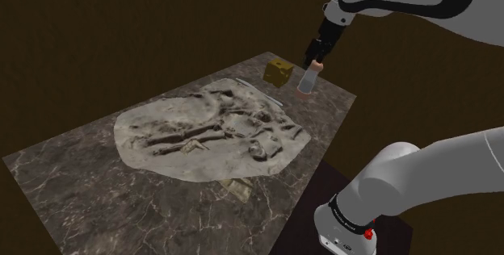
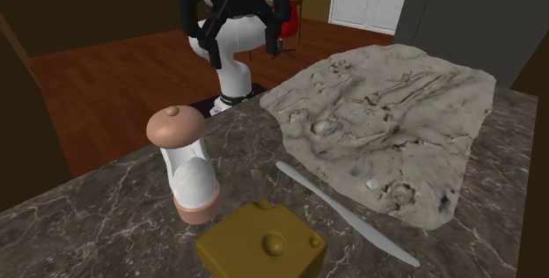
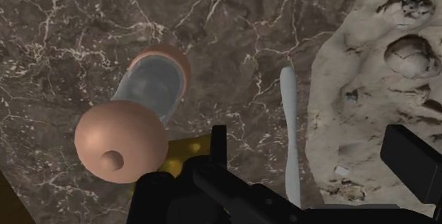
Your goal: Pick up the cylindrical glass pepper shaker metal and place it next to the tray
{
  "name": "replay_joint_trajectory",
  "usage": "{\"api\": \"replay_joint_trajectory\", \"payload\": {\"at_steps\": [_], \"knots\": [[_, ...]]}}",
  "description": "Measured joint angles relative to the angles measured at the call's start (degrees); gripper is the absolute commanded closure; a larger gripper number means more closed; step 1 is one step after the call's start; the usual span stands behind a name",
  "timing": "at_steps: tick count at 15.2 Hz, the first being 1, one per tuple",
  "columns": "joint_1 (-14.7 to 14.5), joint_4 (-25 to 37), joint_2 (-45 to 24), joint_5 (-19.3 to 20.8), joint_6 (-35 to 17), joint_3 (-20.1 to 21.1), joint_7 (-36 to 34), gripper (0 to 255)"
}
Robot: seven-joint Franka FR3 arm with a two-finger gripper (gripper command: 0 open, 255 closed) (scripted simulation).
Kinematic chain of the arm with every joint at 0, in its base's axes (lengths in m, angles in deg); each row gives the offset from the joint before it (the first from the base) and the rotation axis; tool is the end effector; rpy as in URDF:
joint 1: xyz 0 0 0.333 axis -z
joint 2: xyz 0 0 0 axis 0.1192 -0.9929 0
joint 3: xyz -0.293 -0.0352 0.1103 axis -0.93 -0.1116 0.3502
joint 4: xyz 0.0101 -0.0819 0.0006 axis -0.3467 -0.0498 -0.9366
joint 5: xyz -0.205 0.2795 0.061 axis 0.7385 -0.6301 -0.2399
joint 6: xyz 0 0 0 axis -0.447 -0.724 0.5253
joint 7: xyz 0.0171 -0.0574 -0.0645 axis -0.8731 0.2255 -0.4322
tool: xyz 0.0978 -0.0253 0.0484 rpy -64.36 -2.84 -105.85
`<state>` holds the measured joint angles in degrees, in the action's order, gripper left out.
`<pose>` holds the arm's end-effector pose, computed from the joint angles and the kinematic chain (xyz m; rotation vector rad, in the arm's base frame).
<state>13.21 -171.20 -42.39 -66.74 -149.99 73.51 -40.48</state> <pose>0.3427 -0.1711 0.5683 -3.1333 0.0756 -0.1094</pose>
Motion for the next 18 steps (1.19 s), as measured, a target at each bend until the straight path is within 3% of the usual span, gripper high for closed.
{"api": "replay_joint_trajectory", "payload": {"at_steps": [10, 18], "knots": [[1.62, 12.46, -15.95, -2.02, -5.52, -8.91, 11.61, 0], [1.8, 9.04, -17.54, -2.5, -10.55, -9.58, 12.44, 0]]}}
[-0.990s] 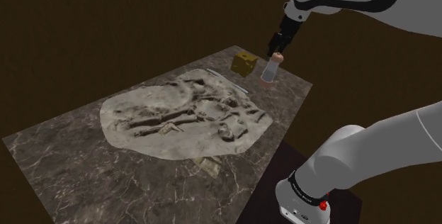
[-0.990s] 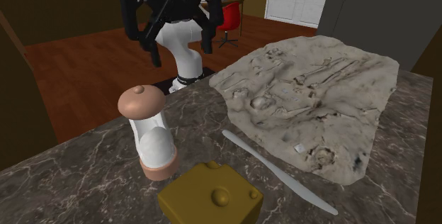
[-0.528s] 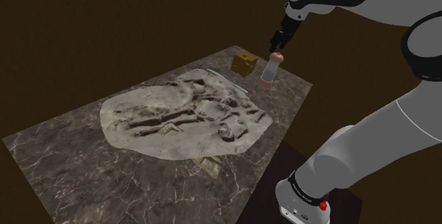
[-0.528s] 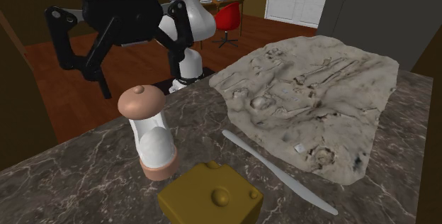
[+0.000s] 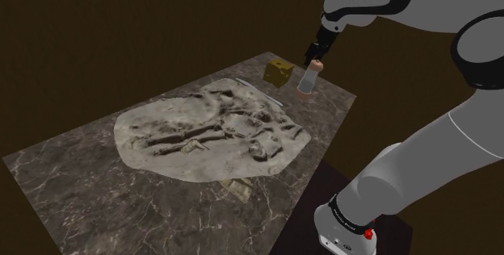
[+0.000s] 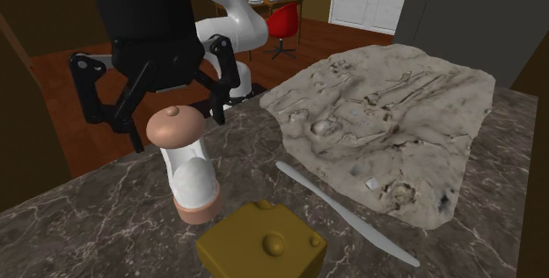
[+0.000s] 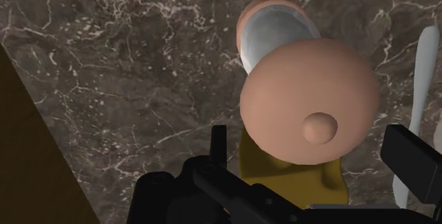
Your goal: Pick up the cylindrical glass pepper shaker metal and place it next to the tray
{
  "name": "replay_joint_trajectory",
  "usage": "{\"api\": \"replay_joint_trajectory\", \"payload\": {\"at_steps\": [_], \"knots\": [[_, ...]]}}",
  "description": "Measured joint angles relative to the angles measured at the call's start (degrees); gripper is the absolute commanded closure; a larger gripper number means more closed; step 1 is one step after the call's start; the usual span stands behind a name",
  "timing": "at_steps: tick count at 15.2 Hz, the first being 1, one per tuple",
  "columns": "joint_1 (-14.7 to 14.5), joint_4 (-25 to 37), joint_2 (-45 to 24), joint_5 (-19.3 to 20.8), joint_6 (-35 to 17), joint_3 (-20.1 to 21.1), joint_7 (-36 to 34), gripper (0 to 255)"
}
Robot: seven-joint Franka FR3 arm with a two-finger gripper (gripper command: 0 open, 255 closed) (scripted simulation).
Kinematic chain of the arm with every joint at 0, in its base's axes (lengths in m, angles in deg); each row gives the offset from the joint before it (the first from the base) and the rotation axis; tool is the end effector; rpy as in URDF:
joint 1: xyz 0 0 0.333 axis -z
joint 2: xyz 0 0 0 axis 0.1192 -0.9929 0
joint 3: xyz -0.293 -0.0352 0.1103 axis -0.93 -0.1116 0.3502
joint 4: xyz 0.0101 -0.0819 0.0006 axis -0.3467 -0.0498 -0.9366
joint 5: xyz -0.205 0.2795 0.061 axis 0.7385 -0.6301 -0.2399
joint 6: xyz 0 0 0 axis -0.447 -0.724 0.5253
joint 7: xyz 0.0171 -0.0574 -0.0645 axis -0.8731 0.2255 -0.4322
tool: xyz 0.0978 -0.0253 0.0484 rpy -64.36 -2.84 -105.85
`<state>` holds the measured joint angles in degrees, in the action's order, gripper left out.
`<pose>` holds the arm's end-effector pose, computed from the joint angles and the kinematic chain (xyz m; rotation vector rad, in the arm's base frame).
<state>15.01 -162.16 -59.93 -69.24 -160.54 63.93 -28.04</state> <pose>0.3938 -0.2816 0.5262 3.1013 -0.0817 0.1470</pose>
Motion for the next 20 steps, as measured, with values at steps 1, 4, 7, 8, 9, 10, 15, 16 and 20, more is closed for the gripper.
{"api": "replay_joint_trajectory", "payload": {"at_steps": [1, 4, 7, 8, 9, 10, 15, 16, 20], "knots": [[0.02, -0.16, -0.06, -0.02, -0.22, -0.04, 0.05, 0], [0.01, -0.12, -0.26, -0.11, -0.38, -0.08, 0.13, 0], [0.01, -0.12, -0.28, -0.13, -0.41, -0.09, 0.14, 255], [0.01, -0.11, -0.27, -0.13, -0.42, -0.08, 0.14, 255], [0.01, -0.1, -0.28, -0.13, -0.42, -0.09, 0.14, 255], [0.01, -0.09, -0.28, -0.13, -0.42, -0.09, 0.15, 255], [0.01, -0.07, -0.29, -0.13, -0.41, -0.09, 0.15, 255], [0.01, -0.08, -0.28, -0.13, -0.41, -0.09, 0.14, 255], [0.0, 1.91, -0.11, -0.09, 1.78, -0.03, 0.16, 255]]}}
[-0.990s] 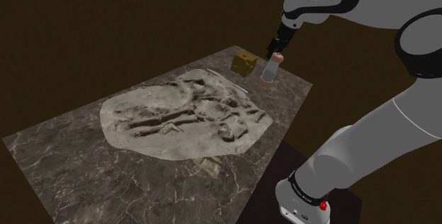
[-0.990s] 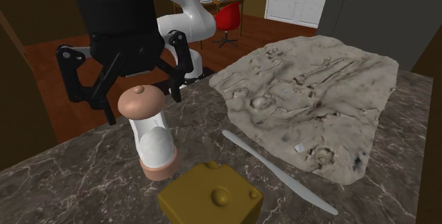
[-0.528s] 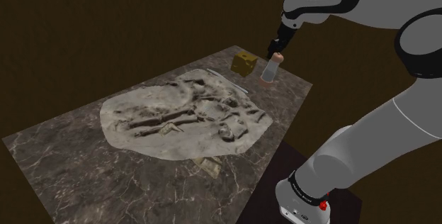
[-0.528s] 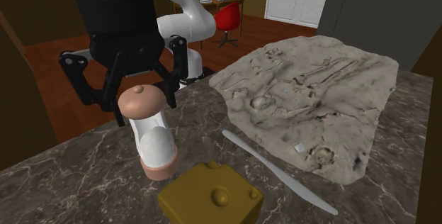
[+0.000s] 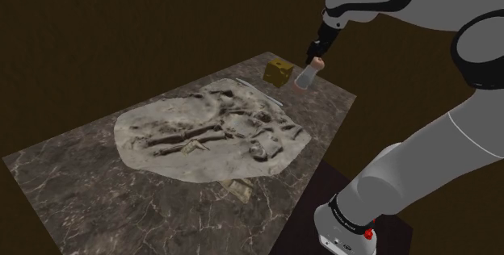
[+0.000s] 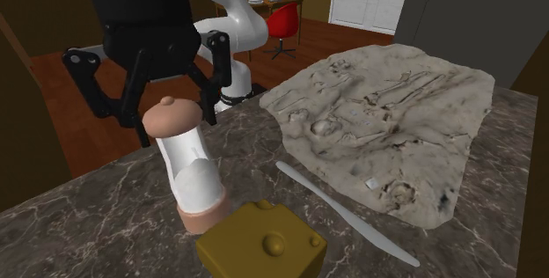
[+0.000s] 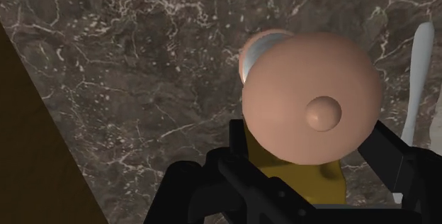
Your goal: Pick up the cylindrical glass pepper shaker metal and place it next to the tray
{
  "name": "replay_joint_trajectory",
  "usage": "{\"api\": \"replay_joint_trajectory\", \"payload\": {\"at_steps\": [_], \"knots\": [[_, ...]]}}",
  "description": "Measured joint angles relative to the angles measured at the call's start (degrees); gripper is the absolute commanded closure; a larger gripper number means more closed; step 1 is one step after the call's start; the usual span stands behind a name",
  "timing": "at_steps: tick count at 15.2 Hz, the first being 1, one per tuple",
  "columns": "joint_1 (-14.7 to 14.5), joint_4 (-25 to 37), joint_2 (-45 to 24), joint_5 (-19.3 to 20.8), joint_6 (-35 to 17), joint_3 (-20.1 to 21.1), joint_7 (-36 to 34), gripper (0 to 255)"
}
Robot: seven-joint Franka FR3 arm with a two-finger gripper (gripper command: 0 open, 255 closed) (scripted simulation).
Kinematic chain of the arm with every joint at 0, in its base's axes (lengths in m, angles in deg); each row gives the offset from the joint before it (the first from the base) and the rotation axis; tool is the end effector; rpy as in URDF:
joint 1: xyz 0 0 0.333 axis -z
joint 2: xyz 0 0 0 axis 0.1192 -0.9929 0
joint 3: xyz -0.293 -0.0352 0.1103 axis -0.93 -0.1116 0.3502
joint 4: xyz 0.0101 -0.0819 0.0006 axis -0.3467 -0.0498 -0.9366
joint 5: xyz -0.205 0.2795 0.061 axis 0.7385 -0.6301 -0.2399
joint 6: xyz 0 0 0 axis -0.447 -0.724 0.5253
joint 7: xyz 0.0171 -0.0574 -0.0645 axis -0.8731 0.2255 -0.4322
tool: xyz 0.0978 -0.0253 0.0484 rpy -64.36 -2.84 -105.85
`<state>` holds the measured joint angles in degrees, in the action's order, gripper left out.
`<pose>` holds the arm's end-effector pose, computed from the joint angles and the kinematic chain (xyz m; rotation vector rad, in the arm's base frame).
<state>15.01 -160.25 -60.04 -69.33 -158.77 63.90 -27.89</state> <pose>0.3944 -0.2832 0.5373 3.1009 -0.0820 0.1478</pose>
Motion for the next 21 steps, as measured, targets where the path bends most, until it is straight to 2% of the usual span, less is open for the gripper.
{"api": "replay_joint_trajectory", "payload": {"at_steps": [21], "knots": [[-0.43, 17.73, -1.55, -0.86, 16.28, 0.36, 0.18, 255]]}}
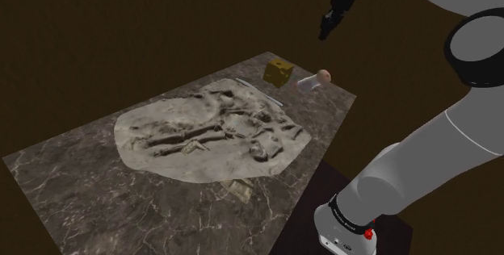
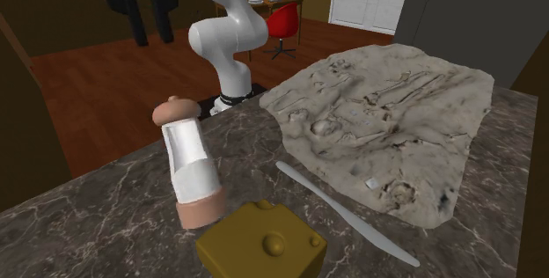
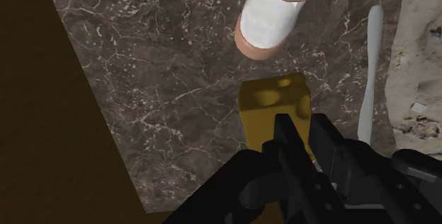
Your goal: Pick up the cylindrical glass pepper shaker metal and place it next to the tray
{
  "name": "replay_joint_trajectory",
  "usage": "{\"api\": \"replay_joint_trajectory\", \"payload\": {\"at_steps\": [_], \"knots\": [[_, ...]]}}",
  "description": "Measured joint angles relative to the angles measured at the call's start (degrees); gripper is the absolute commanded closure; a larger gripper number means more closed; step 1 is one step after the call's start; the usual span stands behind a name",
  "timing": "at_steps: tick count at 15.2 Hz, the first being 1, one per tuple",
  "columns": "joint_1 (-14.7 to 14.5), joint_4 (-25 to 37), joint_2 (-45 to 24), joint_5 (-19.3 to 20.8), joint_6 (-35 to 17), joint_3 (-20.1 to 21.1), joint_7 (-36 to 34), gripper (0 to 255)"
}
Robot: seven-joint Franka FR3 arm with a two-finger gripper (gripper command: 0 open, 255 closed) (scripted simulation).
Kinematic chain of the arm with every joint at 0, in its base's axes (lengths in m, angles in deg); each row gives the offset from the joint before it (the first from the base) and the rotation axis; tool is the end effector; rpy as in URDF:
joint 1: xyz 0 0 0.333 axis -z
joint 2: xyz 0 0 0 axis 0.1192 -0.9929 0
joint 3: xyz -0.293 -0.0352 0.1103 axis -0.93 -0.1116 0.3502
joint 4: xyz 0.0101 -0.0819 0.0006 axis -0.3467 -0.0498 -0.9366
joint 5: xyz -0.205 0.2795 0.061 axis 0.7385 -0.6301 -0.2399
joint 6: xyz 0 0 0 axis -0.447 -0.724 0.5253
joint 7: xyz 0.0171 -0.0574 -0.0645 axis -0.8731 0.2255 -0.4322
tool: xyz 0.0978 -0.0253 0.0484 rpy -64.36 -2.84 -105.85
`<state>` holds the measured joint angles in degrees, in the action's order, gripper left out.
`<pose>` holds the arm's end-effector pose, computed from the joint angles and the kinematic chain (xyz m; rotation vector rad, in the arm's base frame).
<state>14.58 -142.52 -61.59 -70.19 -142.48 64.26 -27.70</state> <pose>0.3944 -0.2803 0.6360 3.1008 -0.0820 0.1484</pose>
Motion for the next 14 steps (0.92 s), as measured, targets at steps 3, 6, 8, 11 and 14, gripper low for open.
{"api": "replay_joint_trajectory", "payload": {"at_steps": [3, 6, 8, 11, 14], "knots": [[0.04, 3.2, -0.8, -0.35, 2.47, -0.17, 0.33, 255], [0.16, 1.44, 0.1, -0.2, 1.47, -0.22, 0.25, 0], [0.51, -4.45, 3.22, 0.36, -1.84, -0.22, -0.35, 0], [1.33, -13.92, 8.26, 1.17, -7.18, -0.22, -1.41, 0], [2.41, -21.66, 11.63, 1.31, -12.3, -1.07, -1.36, 0]]}}
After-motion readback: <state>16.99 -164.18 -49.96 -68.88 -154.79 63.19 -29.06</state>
